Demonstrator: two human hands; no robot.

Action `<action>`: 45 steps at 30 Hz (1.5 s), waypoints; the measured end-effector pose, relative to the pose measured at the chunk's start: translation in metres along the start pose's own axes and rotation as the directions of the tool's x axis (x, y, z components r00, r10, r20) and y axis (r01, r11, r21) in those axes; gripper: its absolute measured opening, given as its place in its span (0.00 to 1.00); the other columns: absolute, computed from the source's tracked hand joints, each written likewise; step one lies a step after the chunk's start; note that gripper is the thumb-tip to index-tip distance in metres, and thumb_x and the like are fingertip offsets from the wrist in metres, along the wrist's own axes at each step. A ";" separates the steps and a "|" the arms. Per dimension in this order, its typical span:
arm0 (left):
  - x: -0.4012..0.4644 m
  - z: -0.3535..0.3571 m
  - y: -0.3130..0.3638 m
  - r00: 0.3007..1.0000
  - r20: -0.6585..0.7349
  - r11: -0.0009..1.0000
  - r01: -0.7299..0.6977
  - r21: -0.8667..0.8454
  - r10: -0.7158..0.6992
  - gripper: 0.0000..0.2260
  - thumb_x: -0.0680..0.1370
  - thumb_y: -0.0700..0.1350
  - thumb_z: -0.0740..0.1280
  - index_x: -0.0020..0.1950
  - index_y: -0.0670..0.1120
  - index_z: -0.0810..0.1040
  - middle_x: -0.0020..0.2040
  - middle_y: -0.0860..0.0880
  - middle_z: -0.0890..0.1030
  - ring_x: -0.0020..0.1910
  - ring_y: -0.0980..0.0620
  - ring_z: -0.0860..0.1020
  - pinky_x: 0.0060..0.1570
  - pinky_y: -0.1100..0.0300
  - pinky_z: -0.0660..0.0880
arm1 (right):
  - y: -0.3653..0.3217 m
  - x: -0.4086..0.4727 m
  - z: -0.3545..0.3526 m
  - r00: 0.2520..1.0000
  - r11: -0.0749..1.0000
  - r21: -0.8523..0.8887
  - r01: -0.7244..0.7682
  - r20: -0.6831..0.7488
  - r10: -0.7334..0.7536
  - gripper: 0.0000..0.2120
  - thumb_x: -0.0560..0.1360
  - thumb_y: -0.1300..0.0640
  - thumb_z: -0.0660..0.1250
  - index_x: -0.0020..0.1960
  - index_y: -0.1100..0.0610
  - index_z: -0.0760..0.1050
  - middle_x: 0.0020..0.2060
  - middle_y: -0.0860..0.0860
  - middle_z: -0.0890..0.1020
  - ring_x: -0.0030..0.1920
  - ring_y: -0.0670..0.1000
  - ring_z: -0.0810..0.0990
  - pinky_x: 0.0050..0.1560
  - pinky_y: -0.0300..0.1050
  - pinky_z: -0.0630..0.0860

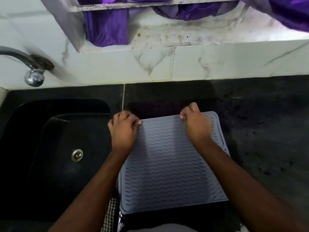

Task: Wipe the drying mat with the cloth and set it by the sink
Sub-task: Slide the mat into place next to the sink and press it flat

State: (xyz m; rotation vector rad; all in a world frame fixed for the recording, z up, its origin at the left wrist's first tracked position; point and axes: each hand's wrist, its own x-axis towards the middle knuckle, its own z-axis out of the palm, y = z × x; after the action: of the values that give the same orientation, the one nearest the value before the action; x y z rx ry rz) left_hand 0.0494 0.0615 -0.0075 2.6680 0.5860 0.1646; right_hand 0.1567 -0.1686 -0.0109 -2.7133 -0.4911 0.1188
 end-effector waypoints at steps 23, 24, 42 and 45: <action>0.160 0.024 0.040 0.972 -0.196 0.992 0.129 -0.005 -0.127 0.09 0.80 0.50 0.68 0.54 0.49 0.86 0.48 0.44 0.83 0.48 0.38 0.81 0.44 0.50 0.76 | -0.001 0.129 0.047 0.937 0.912 0.408 0.025 -0.327 0.121 0.08 0.79 0.71 0.60 0.55 0.63 0.72 0.53 0.53 0.69 0.46 0.43 0.68 0.48 0.32 0.64; 0.167 0.031 0.038 0.972 -0.191 0.990 0.137 -0.018 -0.138 0.09 0.80 0.50 0.68 0.54 0.48 0.86 0.48 0.44 0.83 0.48 0.38 0.81 0.44 0.50 0.76 | 0.001 0.136 0.051 0.938 0.910 0.413 0.022 -0.323 0.124 0.07 0.79 0.70 0.61 0.55 0.63 0.72 0.53 0.54 0.69 0.46 0.43 0.67 0.49 0.32 0.64; 0.186 0.079 0.003 0.941 -0.225 0.937 0.179 -0.301 -0.252 0.10 0.76 0.54 0.73 0.48 0.48 0.82 0.51 0.48 0.78 0.41 0.53 0.75 0.43 0.59 0.72 | -0.006 0.163 0.075 0.947 0.989 0.140 0.055 -0.321 -0.007 0.07 0.79 0.58 0.67 0.55 0.60 0.76 0.56 0.57 0.75 0.46 0.55 0.77 0.42 0.46 0.77; 0.185 0.079 0.000 0.953 -0.233 0.945 0.119 -0.303 -0.194 0.10 0.77 0.50 0.72 0.50 0.44 0.82 0.52 0.44 0.78 0.40 0.52 0.74 0.46 0.54 0.76 | -0.008 0.159 0.081 0.957 0.998 0.025 0.063 -0.285 -0.053 0.12 0.81 0.55 0.64 0.61 0.59 0.77 0.61 0.56 0.74 0.56 0.56 0.74 0.49 0.49 0.75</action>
State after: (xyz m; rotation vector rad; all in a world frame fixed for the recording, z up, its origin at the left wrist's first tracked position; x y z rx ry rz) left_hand 0.2323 0.1115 -0.0746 2.3223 0.7897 0.5193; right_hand 0.2910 -0.0768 -0.0850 -2.6195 -0.4766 -0.2738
